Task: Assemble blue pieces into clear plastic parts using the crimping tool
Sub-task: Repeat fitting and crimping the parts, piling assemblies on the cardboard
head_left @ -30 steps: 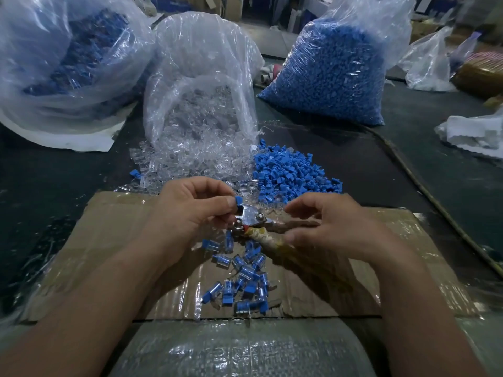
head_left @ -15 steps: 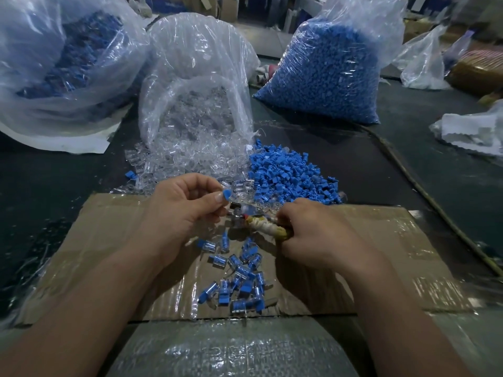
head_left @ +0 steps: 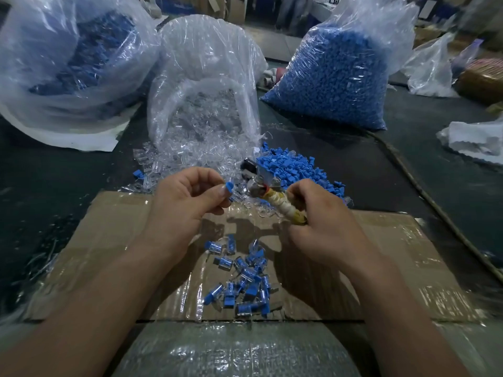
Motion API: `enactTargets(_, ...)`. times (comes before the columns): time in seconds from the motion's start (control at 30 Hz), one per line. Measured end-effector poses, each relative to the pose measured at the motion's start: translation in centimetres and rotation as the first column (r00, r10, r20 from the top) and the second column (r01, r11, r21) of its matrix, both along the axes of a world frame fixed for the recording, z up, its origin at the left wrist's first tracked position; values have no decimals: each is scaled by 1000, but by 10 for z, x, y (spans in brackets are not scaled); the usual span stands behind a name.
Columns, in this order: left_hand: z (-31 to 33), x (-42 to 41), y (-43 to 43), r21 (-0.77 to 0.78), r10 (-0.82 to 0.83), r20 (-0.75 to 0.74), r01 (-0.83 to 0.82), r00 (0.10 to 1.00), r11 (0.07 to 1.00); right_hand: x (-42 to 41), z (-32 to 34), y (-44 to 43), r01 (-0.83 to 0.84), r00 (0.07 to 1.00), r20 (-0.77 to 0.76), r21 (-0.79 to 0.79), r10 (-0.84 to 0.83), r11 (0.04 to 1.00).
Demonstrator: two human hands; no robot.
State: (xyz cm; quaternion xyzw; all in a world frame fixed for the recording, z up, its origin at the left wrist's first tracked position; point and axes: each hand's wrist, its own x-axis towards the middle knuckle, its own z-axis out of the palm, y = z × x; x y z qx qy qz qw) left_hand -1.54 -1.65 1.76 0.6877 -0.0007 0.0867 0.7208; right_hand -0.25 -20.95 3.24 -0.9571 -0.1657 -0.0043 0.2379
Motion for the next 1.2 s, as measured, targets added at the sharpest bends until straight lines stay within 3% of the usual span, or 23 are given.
enactTargets(0.8, 4, -5, -2, 157, 23, 51, -30, 998, 987, -3, 1, 7, -126, 990, -76, -71, 121, 989)
enactTargets(1.2, 3, -7, 0, 205, 85, 117, -108, 989, 973, -6, -1, 13, -94, 995, 14, -65, 95, 993)
